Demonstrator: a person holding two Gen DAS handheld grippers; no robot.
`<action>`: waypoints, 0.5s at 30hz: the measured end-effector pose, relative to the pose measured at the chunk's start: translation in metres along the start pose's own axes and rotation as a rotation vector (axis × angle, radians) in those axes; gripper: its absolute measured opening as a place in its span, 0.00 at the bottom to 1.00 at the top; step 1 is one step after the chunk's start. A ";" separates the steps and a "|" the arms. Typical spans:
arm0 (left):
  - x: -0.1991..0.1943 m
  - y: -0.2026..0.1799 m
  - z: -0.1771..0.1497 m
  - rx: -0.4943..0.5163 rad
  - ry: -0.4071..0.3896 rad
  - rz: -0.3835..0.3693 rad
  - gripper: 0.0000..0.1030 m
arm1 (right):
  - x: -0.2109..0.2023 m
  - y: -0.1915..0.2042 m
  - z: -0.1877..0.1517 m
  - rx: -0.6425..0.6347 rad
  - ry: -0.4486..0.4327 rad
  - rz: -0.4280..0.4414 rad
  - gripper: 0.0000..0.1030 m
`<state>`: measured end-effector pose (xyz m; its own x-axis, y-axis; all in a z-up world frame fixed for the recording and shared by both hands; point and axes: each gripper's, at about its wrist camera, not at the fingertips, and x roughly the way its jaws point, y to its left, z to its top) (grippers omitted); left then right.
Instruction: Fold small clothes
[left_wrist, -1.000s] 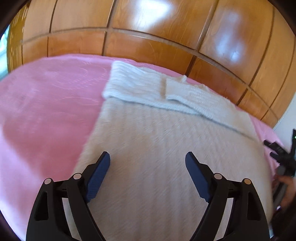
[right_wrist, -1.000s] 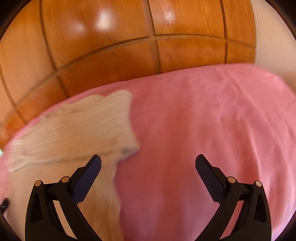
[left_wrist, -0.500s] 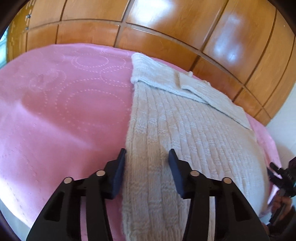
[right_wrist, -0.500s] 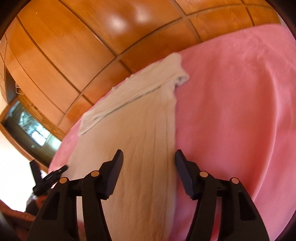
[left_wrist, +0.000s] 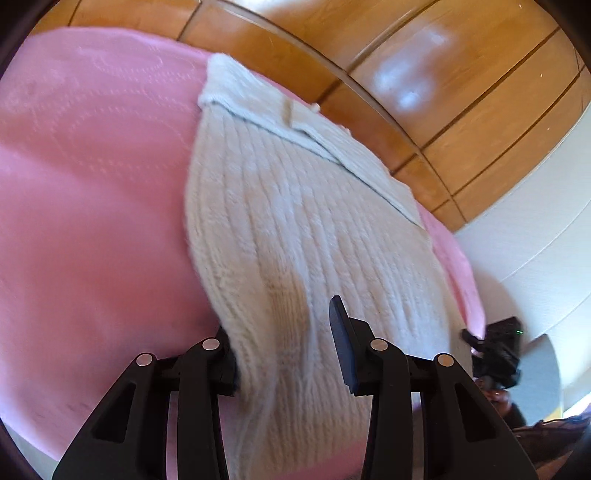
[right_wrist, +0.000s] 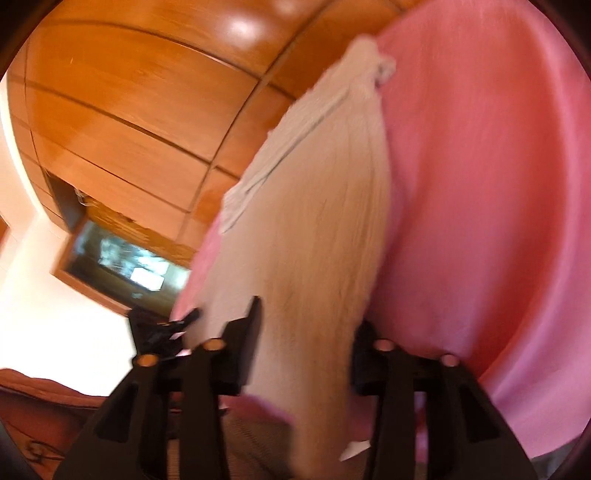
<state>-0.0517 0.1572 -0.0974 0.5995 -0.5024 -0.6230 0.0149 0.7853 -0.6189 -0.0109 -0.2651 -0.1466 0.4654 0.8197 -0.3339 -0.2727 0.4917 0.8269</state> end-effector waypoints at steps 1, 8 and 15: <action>0.001 0.000 -0.001 -0.008 0.007 -0.017 0.37 | 0.008 -0.001 -0.002 0.009 0.021 0.002 0.28; 0.006 -0.008 -0.002 0.017 0.041 -0.020 0.40 | 0.018 0.003 -0.001 -0.005 0.029 -0.018 0.23; 0.006 -0.021 -0.009 0.065 0.044 -0.055 0.65 | 0.014 0.003 -0.006 -0.015 0.021 -0.036 0.24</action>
<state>-0.0558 0.1345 -0.0930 0.5610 -0.5598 -0.6099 0.1001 0.7772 -0.6213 -0.0105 -0.2499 -0.1517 0.4570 0.8076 -0.3727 -0.2694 0.5250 0.8074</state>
